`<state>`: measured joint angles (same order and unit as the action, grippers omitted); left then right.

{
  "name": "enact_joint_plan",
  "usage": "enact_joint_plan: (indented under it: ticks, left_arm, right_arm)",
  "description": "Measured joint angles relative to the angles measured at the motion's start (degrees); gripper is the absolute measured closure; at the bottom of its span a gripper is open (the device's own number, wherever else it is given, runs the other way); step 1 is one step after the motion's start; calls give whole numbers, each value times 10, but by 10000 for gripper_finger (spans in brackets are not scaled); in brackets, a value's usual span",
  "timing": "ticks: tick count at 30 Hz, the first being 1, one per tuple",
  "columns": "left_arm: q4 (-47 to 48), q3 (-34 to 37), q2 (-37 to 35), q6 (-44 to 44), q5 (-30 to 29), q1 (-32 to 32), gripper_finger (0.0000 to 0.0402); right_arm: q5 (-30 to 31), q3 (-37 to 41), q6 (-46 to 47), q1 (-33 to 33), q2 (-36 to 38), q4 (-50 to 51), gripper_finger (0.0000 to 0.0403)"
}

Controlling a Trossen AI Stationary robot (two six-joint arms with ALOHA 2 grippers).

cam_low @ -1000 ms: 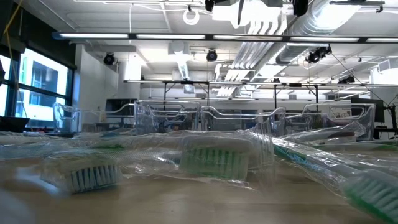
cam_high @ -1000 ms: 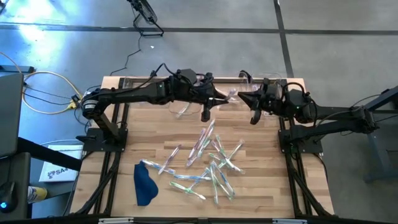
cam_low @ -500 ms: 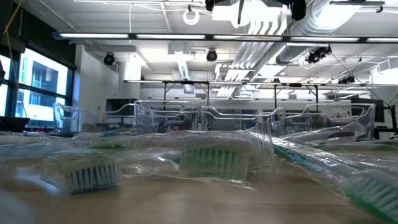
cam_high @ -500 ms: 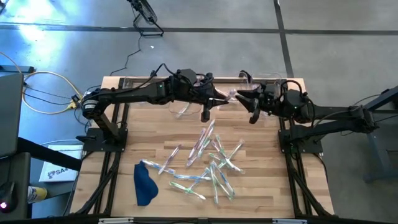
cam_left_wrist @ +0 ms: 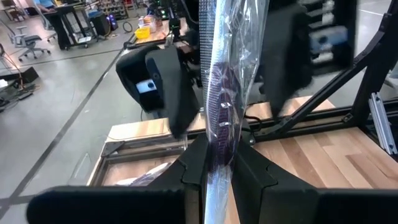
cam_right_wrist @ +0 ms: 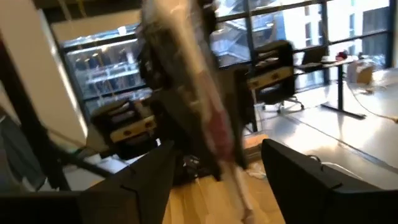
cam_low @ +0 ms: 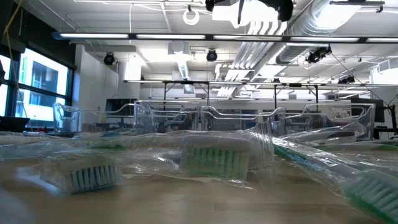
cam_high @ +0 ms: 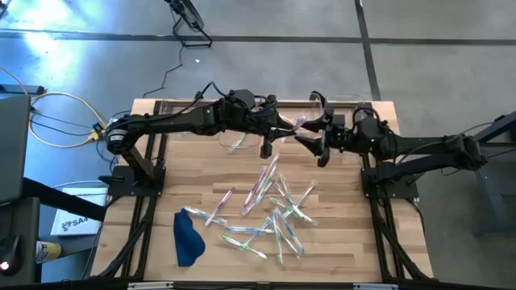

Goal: Pick & Place Toothbrushes
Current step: Put the purple toothbrush into the right transparent bin

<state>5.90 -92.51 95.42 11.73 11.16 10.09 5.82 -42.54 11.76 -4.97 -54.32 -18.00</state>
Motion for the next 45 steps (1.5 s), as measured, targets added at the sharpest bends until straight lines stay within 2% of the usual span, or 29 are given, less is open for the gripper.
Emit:
enact_joint_plan:
  ticks: [6, 10, 21, 32, 45]
  left_arm:
    - [4, 0, 0, 0, 6, 0, 359]
    - [6, 0, 0, 0, 6, 0, 359]
    - [6, 0, 0, 0, 6, 0, 359]
    - [7, 0, -1, -3, 10, 0, 362]
    - [8, 0, -1, -3, 10, 0, 368]
  right_arm:
    - [2, 0, -43, 0, -22, -53, 161]
    - [0, 0, -59, 0, -24, -60, 180]
    - [-13, 0, -56, 0, -24, -59, 291]
    - [-25, 0, -58, 0, -24, -58, 385]
    - [-30, 0, -44, 0, -23, -50, 391]
